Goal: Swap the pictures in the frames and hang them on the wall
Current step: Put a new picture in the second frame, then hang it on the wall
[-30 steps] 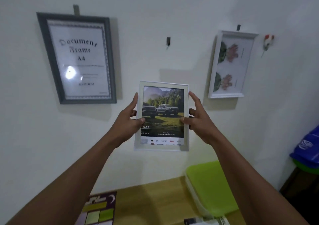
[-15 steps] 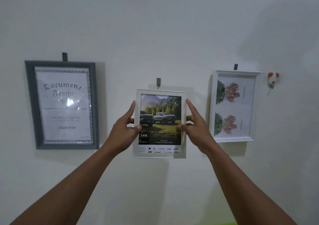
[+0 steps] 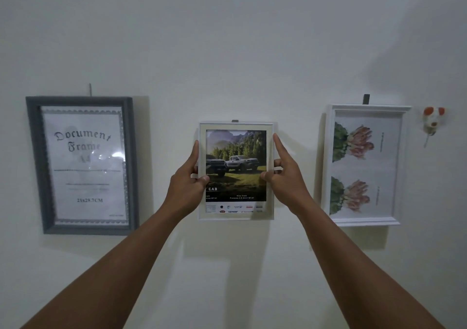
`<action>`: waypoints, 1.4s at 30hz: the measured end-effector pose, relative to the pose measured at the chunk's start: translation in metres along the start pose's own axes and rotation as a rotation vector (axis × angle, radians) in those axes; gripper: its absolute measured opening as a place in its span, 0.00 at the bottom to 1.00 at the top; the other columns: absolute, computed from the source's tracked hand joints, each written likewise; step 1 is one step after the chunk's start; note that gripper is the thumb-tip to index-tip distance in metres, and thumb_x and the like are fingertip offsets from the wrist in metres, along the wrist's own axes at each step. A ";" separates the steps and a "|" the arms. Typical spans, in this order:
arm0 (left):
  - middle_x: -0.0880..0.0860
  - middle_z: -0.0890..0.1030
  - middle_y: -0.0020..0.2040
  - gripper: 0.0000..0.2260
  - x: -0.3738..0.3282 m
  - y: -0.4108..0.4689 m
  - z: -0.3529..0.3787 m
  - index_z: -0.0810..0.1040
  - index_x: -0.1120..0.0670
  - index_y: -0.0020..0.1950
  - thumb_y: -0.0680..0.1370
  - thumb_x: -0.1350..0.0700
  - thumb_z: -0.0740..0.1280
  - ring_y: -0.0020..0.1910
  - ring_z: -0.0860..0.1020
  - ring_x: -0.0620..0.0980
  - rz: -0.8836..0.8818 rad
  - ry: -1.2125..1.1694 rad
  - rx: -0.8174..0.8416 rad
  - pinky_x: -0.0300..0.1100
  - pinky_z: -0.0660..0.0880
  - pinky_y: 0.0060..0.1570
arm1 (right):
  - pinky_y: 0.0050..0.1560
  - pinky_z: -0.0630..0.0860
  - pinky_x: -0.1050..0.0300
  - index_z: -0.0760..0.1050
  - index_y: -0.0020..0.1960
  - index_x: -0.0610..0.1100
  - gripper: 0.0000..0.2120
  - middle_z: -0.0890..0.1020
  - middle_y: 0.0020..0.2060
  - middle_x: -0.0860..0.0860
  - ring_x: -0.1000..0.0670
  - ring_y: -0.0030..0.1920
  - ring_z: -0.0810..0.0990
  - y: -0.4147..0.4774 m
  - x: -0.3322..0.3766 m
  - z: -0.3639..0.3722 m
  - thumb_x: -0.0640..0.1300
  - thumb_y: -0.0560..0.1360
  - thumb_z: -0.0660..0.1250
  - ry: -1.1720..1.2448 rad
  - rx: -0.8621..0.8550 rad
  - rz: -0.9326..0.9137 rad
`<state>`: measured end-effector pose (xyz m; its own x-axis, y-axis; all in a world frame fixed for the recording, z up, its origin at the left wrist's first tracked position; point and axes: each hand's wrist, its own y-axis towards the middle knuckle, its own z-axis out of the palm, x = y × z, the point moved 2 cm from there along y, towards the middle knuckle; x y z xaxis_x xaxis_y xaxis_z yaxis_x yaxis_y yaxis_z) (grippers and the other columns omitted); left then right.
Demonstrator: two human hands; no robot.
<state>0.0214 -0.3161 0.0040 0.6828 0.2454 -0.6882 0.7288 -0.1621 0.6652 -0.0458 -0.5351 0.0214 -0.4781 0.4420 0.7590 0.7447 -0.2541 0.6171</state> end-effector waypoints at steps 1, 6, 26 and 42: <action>0.54 0.74 0.67 0.37 0.002 0.002 0.002 0.49 0.31 0.75 0.79 0.62 0.64 0.53 0.79 0.51 0.006 0.005 -0.006 0.35 0.77 0.49 | 0.44 0.80 0.58 0.53 0.77 0.67 0.42 0.72 0.51 0.51 0.49 0.45 0.78 0.002 -0.002 0.000 0.29 0.78 0.64 0.001 -0.006 -0.002; 0.45 0.72 0.63 0.38 0.009 0.002 0.006 0.48 0.31 0.75 0.79 0.63 0.64 0.48 0.76 0.42 0.044 0.030 -0.036 0.29 0.73 0.42 | 0.41 0.77 0.60 0.52 0.76 0.70 0.43 0.73 0.50 0.50 0.49 0.43 0.77 0.004 -0.011 0.003 0.31 0.78 0.63 -0.019 -0.014 -0.022; 0.52 0.74 0.43 0.36 0.006 -0.001 0.006 0.52 0.40 0.78 0.78 0.60 0.67 0.42 0.74 0.45 0.132 0.274 -0.203 0.30 0.68 0.42 | 0.51 0.79 0.54 0.54 0.77 0.61 0.37 0.76 0.54 0.48 0.47 0.51 0.80 -0.003 -0.016 0.013 0.34 0.78 0.66 -0.140 -0.150 -0.093; 0.50 0.70 0.44 0.36 0.006 -0.002 0.009 0.50 0.42 0.78 0.79 0.61 0.66 0.40 0.71 0.43 0.133 0.295 -0.223 0.24 0.68 0.38 | 0.42 0.69 0.71 0.49 0.80 0.57 0.38 0.69 0.50 0.51 0.54 0.42 0.73 0.005 -0.024 0.014 0.37 0.79 0.65 -0.253 -0.158 -0.136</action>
<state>0.0245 -0.3225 -0.0040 0.7029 0.5055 -0.5004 0.5835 -0.0074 0.8121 -0.0241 -0.5350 0.0032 -0.4222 0.6761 0.6039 0.5908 -0.3001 0.7489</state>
